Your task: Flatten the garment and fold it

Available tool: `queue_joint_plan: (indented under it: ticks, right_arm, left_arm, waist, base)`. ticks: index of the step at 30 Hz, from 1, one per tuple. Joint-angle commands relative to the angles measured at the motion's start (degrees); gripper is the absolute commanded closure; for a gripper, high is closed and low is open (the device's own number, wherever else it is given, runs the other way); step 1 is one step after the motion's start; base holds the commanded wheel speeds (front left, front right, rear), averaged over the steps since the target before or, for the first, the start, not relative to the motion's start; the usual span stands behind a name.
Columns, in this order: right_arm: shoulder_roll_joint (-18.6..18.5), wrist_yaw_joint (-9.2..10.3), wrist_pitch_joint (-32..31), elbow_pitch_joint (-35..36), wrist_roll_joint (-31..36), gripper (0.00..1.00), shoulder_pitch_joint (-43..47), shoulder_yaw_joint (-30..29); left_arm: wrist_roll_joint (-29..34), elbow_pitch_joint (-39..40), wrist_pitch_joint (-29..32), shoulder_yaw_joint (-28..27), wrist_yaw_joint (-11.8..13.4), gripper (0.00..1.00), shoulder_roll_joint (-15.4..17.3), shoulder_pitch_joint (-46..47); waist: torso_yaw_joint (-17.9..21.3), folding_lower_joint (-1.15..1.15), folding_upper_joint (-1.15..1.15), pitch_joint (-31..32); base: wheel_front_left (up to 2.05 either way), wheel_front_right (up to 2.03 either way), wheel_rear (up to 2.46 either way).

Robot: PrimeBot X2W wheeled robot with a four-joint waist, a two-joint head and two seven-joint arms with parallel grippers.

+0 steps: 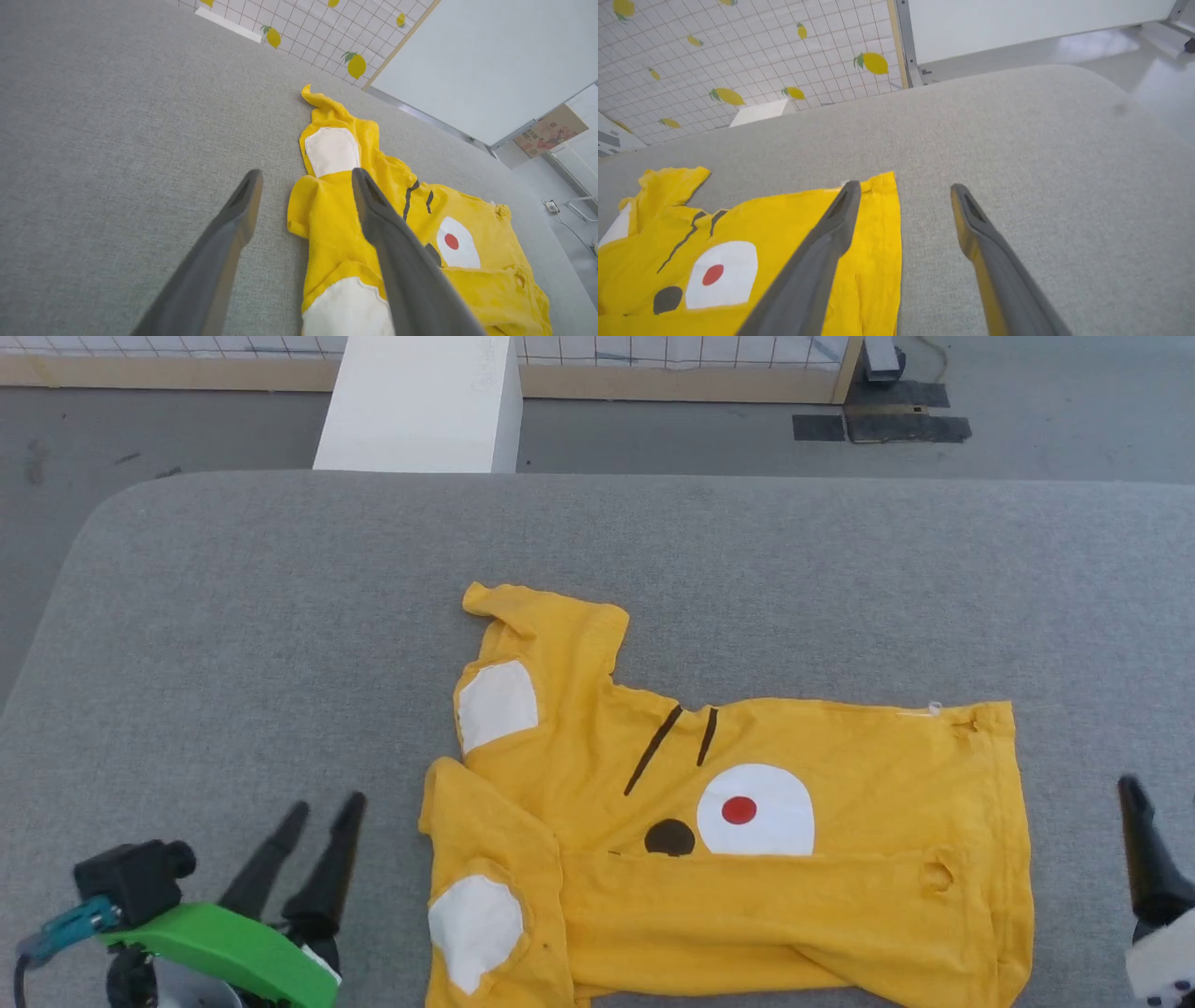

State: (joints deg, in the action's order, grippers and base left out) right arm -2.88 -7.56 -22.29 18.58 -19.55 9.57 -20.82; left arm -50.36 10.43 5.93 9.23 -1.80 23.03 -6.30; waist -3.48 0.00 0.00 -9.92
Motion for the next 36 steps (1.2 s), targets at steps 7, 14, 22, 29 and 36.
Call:
queue_joint_plan:
  ticks: [7,14,22,29,36]
  right_arm:
    - [0.0,0.08,16.9,-1.8,8.6,0.0,-2.5,4.9]
    - [0.0,0.08,25.5,-6.1,11.0,0.0,-1.8,7.0]
    - [0.0,0.08,26.9,-7.1,11.6,0.0,-2.8,7.6]
    - [0.0,0.08,27.0,-7.6,11.4,0.0,-4.3,8.7]
    - [0.0,0.08,27.7,-8.3,11.4,0.0,-6.6,9.9]
  left_arm:
    - [11.5,-2.0,-18.8,-3.1,1.8,0.0,-4.8,1.8]
    - [18.7,-3.4,-20.8,-4.6,1.4,0.0,-6.7,3.2]
    - [20.7,-4.2,-15.0,-2.6,-2.7,0.0,-0.5,15.9]
    - [11.5,-10.0,-0.8,2.2,-5.4,0.0,4.1,32.6]
    - [-2.2,-13.2,13.4,12.1,-5.7,0.0,11.5,46.9]
  waist:
    - [-0.7,0.0,0.0,0.6]
    - [-0.7,0.0,0.0,0.3]
    - [0.0,0.0,0.0,-2.5]
    - [1.0,0.0,0.0,-7.3]
    - [2.9,0.0,0.0,-12.7]
  base:
    - [0.0,0.0,0.0]
    - [0.0,0.0,0.0]
    - [0.0,0.0,0.0]
    - [0.0,0.0,0.0]
    - [0.0,0.0,0.0]
